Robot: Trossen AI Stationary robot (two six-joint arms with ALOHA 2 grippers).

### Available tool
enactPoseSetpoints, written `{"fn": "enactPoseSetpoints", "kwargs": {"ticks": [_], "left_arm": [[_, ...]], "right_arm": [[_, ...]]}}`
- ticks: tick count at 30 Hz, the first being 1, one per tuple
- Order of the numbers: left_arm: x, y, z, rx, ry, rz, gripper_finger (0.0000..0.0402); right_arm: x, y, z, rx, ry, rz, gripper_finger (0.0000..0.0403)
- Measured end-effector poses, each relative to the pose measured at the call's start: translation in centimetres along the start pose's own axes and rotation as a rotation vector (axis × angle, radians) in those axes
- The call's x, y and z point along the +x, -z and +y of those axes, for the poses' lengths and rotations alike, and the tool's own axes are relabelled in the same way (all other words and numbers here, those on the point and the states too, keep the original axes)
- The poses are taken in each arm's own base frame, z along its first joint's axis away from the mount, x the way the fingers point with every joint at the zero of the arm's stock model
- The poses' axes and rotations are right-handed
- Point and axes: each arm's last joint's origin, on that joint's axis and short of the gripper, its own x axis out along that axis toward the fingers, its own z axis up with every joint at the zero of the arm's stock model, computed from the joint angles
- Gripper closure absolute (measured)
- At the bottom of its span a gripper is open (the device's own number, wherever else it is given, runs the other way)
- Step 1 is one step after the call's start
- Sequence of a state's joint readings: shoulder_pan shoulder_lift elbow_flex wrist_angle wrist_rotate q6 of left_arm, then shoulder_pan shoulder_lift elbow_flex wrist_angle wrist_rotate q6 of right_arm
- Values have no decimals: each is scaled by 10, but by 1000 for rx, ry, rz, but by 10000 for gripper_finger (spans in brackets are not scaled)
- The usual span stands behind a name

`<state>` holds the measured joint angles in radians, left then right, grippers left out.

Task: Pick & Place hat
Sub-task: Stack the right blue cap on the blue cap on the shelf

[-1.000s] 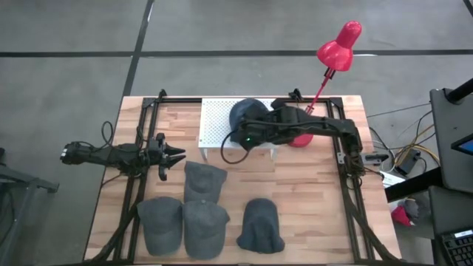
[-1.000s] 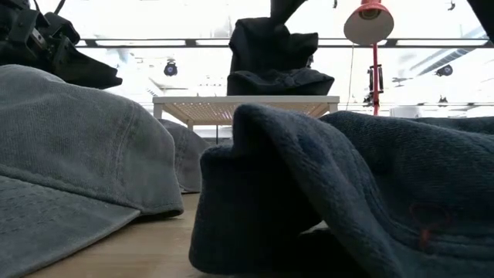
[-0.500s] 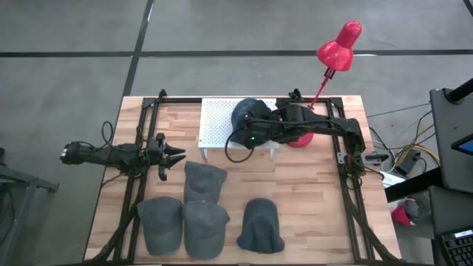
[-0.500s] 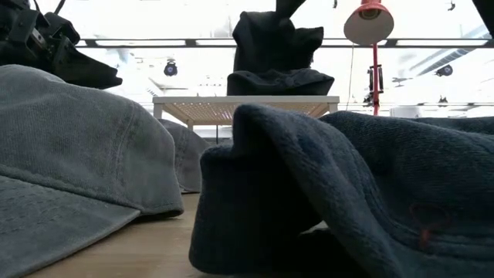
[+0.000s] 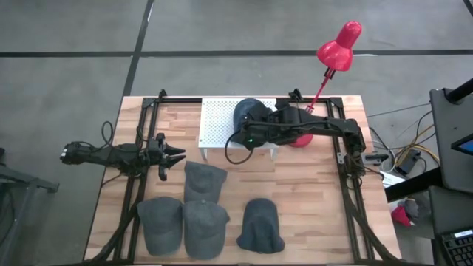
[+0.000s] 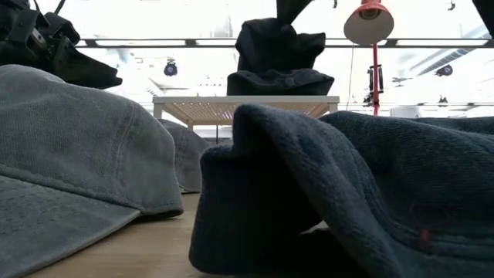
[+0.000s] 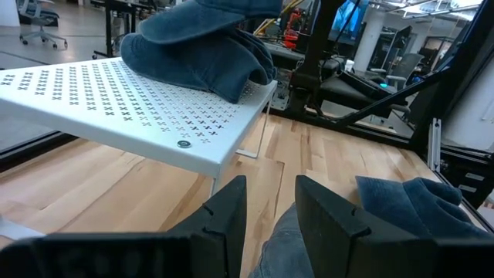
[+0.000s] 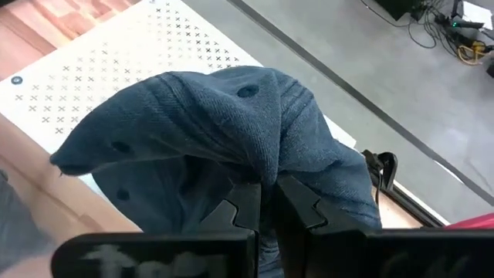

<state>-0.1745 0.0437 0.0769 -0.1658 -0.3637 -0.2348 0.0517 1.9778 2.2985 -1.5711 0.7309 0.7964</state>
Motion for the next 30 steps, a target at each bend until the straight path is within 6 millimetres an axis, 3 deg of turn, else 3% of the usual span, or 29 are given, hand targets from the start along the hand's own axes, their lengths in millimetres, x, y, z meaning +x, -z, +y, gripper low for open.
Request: {"fn": "enactPoseSetpoints", "kwargs": {"ticks": [20, 30], "left_arm": [[0, 0, 0, 0, 0, 0, 287], [0, 0, 0, 0, 0, 0, 287]], "right_arm": [[15, 15, 10, 43, -20, 121, 388], [12, 15, 8, 52, -36, 132, 317]]}}
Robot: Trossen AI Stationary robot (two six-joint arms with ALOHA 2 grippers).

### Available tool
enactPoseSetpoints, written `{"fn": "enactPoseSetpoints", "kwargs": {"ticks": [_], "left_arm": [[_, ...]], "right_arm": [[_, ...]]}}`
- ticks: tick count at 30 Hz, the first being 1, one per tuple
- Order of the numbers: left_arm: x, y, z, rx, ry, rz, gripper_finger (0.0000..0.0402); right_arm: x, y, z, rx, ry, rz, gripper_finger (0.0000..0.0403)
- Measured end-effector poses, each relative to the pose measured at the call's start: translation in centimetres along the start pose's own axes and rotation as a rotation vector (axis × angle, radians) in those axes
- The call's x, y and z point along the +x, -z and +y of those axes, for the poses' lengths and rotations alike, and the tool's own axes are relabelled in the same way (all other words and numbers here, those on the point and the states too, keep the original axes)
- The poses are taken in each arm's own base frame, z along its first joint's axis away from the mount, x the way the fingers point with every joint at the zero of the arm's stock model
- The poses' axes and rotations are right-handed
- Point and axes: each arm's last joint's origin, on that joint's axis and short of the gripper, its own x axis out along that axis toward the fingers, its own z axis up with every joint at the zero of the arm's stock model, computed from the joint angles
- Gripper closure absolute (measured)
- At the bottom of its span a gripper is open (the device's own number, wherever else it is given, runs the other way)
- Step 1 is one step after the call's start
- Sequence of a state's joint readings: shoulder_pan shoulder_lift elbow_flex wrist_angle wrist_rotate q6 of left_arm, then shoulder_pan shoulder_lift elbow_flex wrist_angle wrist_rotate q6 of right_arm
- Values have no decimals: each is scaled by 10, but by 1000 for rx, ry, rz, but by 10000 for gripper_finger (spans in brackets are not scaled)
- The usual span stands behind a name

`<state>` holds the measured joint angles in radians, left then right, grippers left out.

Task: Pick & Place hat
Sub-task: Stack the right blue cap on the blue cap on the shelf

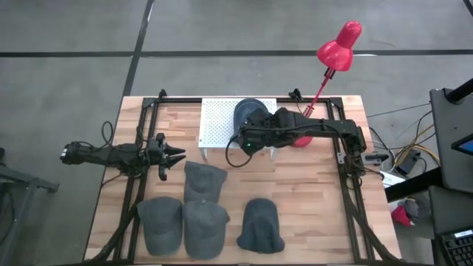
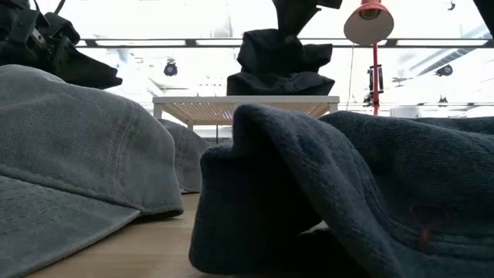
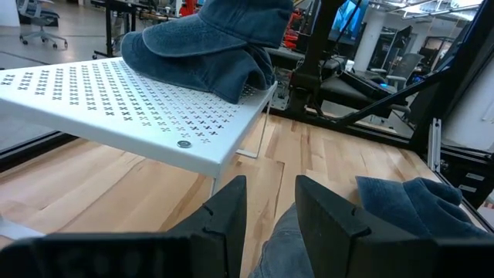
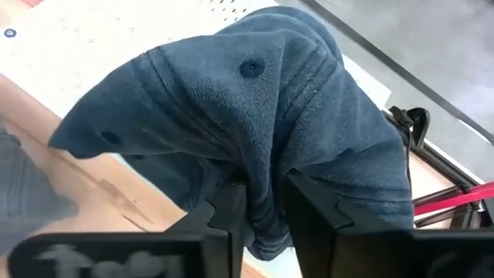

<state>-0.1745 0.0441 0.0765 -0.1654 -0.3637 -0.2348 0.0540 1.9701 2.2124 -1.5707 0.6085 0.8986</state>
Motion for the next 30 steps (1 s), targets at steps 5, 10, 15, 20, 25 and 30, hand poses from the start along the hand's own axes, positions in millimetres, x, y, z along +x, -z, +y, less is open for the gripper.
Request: {"fn": "enactPoseSetpoints", "kwargs": {"ticks": [5, 10, 15, 20, 25, 30], "left_arm": [[0, 0, 0, 0, 0, 0, 287], [0, 0, 0, 0, 0, 0, 287], [0, 0, 0, 0, 0, 0, 287], [0, 0, 0, 0, 0, 0, 287], [0, 0, 0, 0, 0, 0, 287], [0, 0, 0, 0, 0, 0, 287]], "right_arm": [[0, 1, 1, -14, -23, 25, 294], [0, 0, 1, -11, -32, 25, 280], [-2, -2, 2, 4, -53, 10, 272], [-10, -9, -1, 34, -64, -43, 271], [-14, -11, -2, 38, -73, -50, 275], [-11, -10, 0, 31, -95, -14, 266]]}}
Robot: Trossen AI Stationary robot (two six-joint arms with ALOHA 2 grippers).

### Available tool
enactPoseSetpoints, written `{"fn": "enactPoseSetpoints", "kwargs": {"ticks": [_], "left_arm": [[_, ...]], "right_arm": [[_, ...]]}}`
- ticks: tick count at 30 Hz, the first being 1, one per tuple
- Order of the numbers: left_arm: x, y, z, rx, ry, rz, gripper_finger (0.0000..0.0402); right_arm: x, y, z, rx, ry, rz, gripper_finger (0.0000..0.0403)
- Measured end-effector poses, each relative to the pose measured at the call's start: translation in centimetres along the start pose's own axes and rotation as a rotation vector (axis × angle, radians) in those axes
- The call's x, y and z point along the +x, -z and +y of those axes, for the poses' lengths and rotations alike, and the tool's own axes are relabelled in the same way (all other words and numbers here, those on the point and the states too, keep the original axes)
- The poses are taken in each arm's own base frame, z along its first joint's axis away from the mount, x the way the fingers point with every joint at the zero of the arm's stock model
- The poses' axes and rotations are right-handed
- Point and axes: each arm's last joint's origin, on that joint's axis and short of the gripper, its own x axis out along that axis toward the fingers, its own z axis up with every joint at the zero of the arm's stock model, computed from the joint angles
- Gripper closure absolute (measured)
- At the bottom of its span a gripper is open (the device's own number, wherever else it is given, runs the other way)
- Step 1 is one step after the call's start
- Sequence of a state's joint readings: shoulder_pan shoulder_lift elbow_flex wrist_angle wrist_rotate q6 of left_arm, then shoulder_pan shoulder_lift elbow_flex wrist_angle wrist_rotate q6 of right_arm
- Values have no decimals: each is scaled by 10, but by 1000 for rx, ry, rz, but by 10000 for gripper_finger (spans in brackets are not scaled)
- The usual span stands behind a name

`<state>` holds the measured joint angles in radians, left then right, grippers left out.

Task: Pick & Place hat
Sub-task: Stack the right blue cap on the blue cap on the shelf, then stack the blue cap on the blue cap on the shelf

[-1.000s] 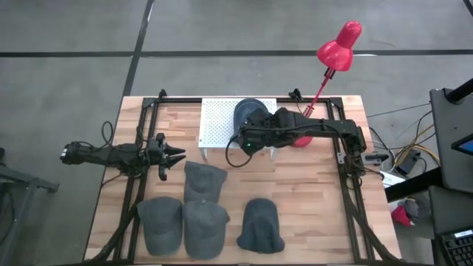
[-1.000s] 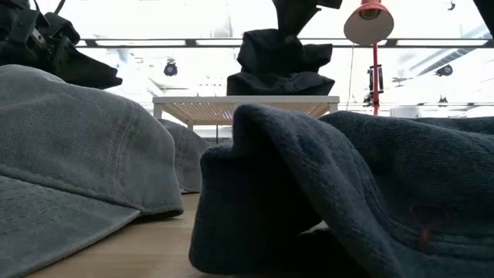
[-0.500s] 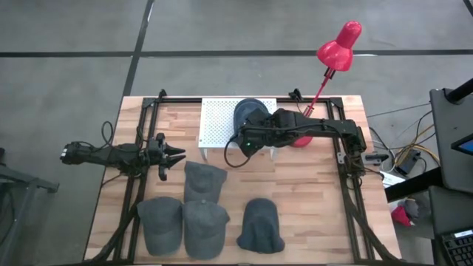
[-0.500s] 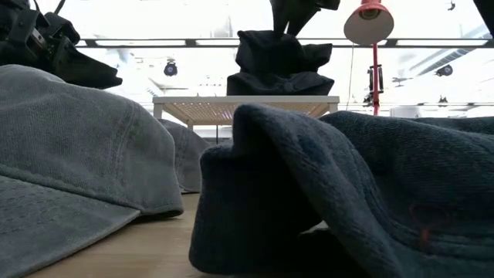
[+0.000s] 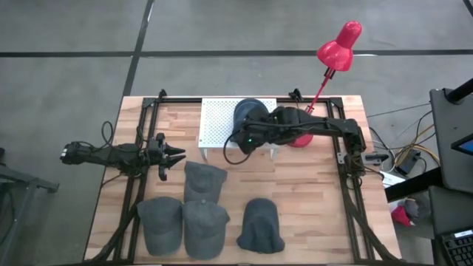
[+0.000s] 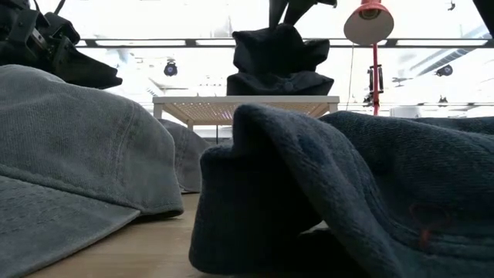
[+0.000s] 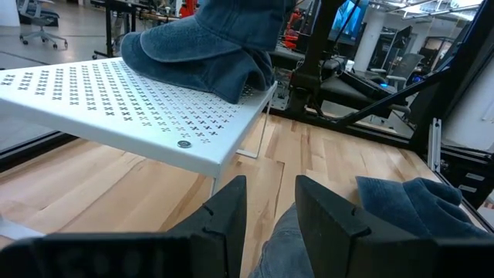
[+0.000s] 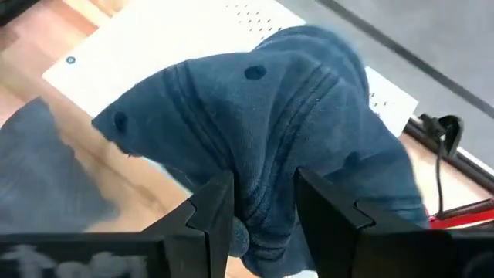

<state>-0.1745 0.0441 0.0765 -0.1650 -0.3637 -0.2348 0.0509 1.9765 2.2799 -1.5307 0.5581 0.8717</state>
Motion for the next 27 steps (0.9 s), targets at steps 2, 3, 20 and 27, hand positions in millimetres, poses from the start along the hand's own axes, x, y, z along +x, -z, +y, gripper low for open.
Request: {"fn": "enactPoseSetpoints", "kwargs": {"ticks": [2, 3, 20, 27], "left_arm": [[0, 0, 0, 0, 0, 0, 287], [0, 0, 0, 0, 0, 0, 287], [0, 0, 0, -3, 1, 0, 287], [0, 0, 0, -2, 1, 0, 287]], "right_arm": [[1, 1, 1, -2, -16, 22, 260], [1, 1, 1, -2, -26, 35, 256], [-11, 2, -6, -8, -77, 61, 222], [-42, 6, -19, 3, -215, 106, 234]]}}
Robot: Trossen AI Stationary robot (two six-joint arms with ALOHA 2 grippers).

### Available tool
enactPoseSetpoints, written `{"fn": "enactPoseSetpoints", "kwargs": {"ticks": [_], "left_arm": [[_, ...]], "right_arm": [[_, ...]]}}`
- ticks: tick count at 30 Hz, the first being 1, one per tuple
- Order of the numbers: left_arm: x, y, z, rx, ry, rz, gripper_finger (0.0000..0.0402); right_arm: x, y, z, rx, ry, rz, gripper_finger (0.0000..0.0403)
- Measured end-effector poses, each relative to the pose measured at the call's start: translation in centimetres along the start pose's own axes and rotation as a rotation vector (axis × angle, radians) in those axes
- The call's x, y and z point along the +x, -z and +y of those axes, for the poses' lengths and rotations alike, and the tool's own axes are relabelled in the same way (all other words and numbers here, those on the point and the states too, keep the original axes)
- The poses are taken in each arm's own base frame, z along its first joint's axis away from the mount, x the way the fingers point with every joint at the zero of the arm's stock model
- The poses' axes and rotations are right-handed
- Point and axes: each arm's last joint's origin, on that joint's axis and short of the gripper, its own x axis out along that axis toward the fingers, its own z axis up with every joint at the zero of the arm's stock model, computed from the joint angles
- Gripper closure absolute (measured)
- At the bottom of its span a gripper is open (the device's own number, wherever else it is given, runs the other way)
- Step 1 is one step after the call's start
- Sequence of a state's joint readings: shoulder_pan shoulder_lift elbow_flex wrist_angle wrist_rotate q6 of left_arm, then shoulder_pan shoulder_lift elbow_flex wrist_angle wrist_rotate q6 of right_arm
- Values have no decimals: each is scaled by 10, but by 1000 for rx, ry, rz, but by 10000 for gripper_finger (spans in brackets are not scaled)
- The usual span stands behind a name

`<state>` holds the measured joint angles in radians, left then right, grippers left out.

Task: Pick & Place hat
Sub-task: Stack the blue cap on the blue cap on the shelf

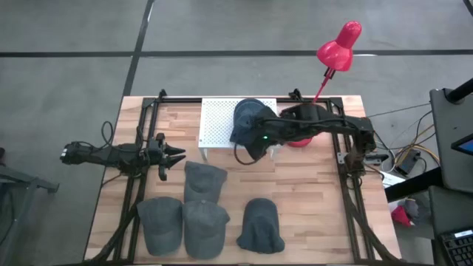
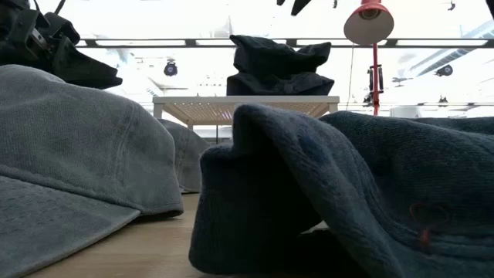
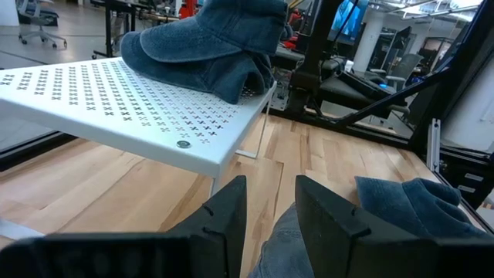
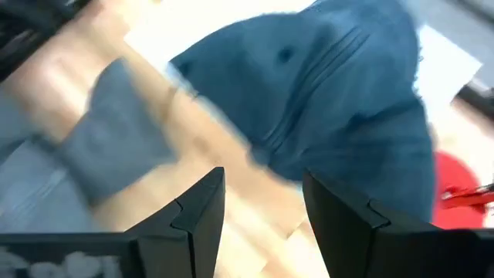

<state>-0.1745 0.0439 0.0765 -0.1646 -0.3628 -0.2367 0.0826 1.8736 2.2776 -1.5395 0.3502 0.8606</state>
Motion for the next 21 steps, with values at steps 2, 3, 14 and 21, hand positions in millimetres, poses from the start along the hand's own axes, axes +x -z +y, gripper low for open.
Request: {"fn": "enactPoseSetpoints", "kwargs": {"ticks": [2, 3, 14, 21], "left_arm": [[0, 0, 0, 0, 0, 0, 287], [0, 0, 0, 0, 0, 0, 287], [0, 0, 0, 19, 0, 0, 287], [0, 0, 0, 20, 0, 0, 287]], "right_arm": [[-7, 6, 2, -17, -56, 47, 236], [-10, 10, 4, -27, -83, 70, 237], [-33, 80, 45, -163, -185, 220, 239], [-37, 134, 64, -167, -149, 293, 226]]}}
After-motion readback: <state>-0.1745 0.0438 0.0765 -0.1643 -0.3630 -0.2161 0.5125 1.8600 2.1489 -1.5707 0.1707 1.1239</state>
